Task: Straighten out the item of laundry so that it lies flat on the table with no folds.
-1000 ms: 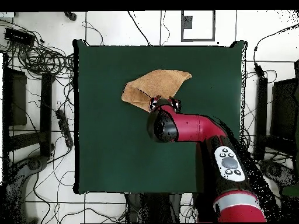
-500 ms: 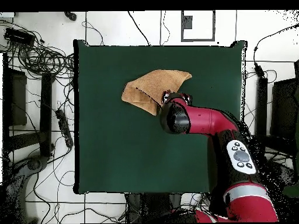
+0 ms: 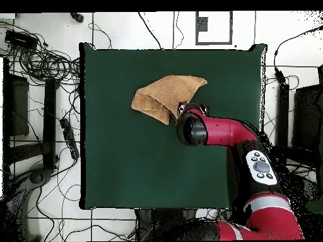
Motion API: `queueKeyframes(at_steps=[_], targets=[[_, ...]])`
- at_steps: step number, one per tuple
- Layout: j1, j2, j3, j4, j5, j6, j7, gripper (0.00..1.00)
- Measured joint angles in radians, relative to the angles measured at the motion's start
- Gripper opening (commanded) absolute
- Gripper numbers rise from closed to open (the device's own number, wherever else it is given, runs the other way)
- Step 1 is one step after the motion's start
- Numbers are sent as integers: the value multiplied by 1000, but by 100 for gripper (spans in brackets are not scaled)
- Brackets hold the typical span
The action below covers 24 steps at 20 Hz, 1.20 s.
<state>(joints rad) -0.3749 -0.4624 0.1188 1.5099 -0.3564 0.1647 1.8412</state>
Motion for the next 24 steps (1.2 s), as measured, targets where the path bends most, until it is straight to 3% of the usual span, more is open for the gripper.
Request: queueKeyframes(at_steps=[7, 16, 24], targets=[[2, 24, 1, -17, 0, 0, 0, 100], [52, 118, 1, -97, 0, 0, 0, 100], [92, 148, -26, -166, 0, 1, 0, 100]])
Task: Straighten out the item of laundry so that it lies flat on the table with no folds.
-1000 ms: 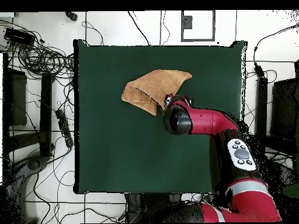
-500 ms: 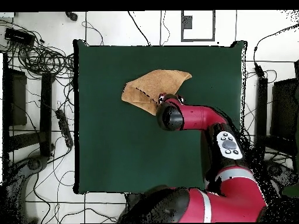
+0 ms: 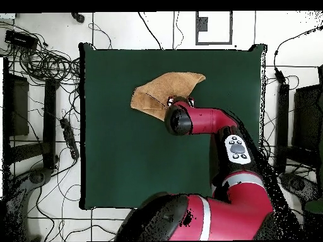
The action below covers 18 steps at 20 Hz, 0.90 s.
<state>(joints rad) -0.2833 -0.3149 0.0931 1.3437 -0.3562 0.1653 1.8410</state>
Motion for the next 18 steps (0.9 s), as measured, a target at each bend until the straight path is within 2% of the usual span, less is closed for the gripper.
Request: queueKeyframes(at_steps=[7, 8, 18], targets=[[41, 13, -43, -32, 0, 0, 0, 100], [55, 16, -52, -37, 1, -1, 0, 0], [75, 25, -63, -54, 2, 0, 0, 0]])
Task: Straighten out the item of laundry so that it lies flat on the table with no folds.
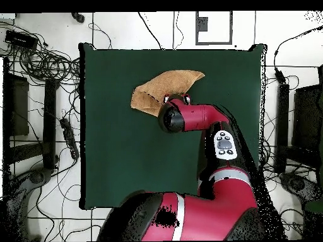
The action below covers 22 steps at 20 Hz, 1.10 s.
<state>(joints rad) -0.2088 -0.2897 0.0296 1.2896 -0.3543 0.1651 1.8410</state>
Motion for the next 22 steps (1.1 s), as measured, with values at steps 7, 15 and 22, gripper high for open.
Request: queueKeyframes(at_steps=[7, 15, 22], targets=[[8, 1, -9, -2, 3, 0, 0, 0], [22, -71, -37, 92, 13, 0, 0, 0], [-7, -215, -70, 238, 12, 0, 0, 0]])
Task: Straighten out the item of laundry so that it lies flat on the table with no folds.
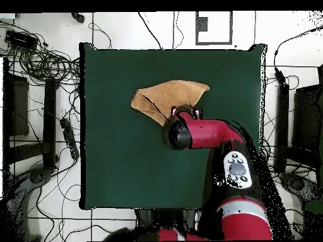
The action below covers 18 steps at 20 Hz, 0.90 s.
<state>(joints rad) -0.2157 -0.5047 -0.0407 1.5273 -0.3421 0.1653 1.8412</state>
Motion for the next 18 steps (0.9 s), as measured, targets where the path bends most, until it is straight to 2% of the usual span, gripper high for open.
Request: queueKeyframes(at_steps=[3, 7, 18], targets=[[-20, -76, -46, 66, 0, 0, 0, 0], [-31, -121, -87, 107, 0, 0, 0, 0], [-99, -167, -111, 180, -1, 8, 0, 0]])
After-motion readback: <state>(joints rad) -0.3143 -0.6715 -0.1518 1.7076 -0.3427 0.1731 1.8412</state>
